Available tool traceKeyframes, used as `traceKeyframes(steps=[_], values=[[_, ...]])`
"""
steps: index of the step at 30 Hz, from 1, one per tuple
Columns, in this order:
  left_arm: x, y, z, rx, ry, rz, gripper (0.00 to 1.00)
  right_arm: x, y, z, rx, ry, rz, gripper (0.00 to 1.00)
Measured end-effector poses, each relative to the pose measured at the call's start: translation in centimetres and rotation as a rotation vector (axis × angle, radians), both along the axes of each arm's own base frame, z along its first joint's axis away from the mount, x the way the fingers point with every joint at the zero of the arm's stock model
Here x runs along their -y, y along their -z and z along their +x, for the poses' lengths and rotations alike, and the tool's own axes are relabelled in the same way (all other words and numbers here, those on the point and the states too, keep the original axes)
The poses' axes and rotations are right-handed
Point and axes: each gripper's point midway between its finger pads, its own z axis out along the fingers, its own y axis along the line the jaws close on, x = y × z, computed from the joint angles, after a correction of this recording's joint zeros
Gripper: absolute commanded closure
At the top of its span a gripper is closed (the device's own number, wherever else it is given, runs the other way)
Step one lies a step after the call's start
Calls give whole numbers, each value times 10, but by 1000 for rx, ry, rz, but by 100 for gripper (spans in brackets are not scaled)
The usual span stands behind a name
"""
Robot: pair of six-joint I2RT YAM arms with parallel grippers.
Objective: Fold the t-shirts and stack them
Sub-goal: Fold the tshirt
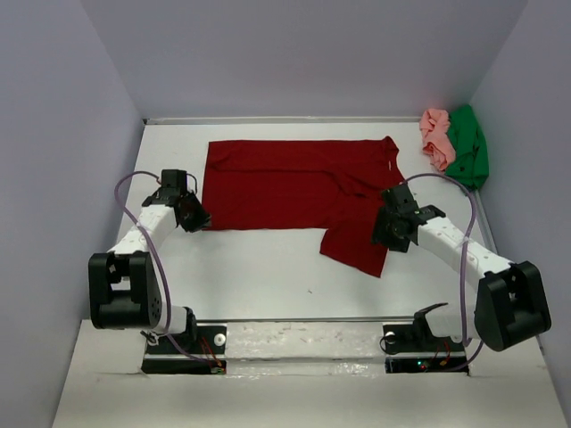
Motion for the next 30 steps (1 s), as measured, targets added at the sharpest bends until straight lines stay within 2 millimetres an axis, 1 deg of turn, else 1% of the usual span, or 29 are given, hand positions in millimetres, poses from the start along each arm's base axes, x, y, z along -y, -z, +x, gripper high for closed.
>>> traceKeyframes(steps=[1, 5, 7, 10, 13, 17, 19, 22, 25, 26, 28, 30], values=[[-4, 1, -2, -4, -13, -2, 75, 2, 8, -9, -32, 18, -2, 42], [-9, -1, -6, -11, -36, -12, 75, 5, 10, -14, -49, 76, -11, 42], [-14, -2, -7, -11, -58, -4, 74, 5, 14, -20, -72, 108, -32, 43], [-24, -5, -9, -12, -95, 19, 74, -2, 18, -28, -95, 119, -39, 43], [-28, -7, -10, -6, -109, 32, 74, -11, 21, -39, -106, 128, -26, 43], [-29, -12, -10, 9, -113, 36, 74, -22, 25, -57, -128, 145, -25, 43], [-29, -14, -10, 17, -116, 38, 74, -27, 26, -64, -134, 154, -25, 43], [-30, -16, -10, 24, -117, 38, 74, -33, 27, -76, -141, 176, -52, 43], [-30, -17, -10, 25, -117, 37, 74, -32, 33, -85, -162, 220, -89, 46], [-29, -17, -10, 26, -117, 37, 74, -30, 37, -88, -177, 243, -111, 45], [-29, -17, -10, 27, -117, 37, 74, -22, 43, -91, -197, 288, -163, 44], [-29, -18, -10, 28, -116, 36, 74, -16, 44, -92, -199, 320, -198, 44]])
